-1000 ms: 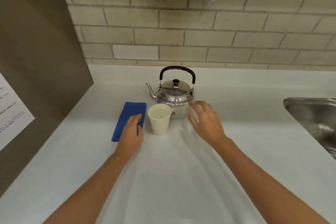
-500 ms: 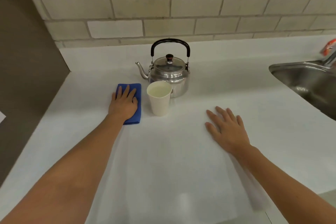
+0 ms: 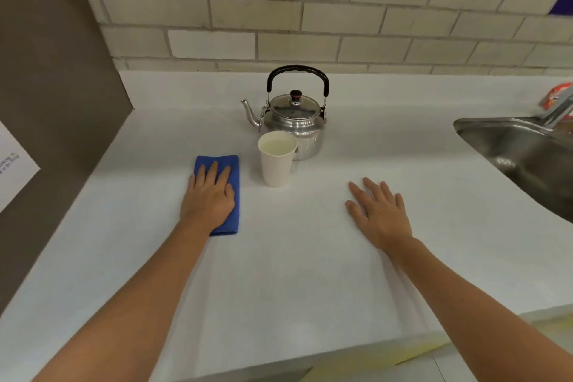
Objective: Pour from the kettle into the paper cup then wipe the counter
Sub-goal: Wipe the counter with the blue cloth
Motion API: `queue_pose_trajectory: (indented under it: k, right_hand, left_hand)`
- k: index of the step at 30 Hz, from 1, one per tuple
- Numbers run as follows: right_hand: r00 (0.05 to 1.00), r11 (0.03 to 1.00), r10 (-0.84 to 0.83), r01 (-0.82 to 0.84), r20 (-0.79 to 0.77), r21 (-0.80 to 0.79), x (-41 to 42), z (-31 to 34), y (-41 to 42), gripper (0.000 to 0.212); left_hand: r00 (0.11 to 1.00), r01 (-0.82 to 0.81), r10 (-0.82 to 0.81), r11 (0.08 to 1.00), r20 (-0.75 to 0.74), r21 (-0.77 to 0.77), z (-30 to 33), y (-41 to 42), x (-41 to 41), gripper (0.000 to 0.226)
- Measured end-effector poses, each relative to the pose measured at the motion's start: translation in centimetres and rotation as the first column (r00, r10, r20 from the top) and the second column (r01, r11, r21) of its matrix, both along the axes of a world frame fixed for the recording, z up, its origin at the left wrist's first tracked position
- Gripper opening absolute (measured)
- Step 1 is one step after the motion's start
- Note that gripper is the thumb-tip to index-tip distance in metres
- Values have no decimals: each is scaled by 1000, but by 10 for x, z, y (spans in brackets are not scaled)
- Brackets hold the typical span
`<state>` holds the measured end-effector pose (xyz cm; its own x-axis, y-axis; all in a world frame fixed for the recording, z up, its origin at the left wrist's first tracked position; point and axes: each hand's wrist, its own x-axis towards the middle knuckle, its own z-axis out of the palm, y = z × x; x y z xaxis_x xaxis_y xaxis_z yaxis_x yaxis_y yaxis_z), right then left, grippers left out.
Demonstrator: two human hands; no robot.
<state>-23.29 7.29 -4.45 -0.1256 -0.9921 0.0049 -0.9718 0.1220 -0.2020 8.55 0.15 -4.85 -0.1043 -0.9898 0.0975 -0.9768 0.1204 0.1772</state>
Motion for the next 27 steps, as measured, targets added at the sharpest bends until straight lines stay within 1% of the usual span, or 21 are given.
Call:
queue_pose_trajectory:
  k: [3,6,8,11,15,19,21,24,27]
  right_hand:
    - [1000,1000,6,-6,-1,13,0,1,1,52]
    - [1000,1000,19,-19,18,19,-2,2,1,51]
    - [1000,1000,27,-27,3,8,-3,2,0,50]
    - [999,999,43,-43,-22,-15,-3,2,0,49]
    - [998,998,59,-59,-5,5,-5,1,-1,49]
    - [996,996,92,-92,-16,-15,-11,8,0,47]
    - [997,997,74,-74,-25,-7,-20,9,2,46]
    - [995,996,88,-87,-44,30,-38,8,6,46]
    - [992,992,120,-118,-43,52,-53,5,8,47]
  left_hand:
    - [994,-88,90,995,-55,35,-2,37,-38,51]
    - [986,-152,154,988,-59,40,-2,78,-86,52]
    - [978,-196,199,979,-57,52,0,98,-119,53]
    - [976,-207,211,976,-52,72,3,114,-156,53]
    - [978,-178,185,981,-100,80,1,119,-151,53]
    - [964,-234,242,969,-107,79,0,117,-141,53]
    - [961,-258,263,964,-87,65,-1,117,-146,54]
    - [947,-313,316,947,-51,69,-2,117,-166,55]
    - [957,-283,287,956,-52,81,1,105,-201,55]
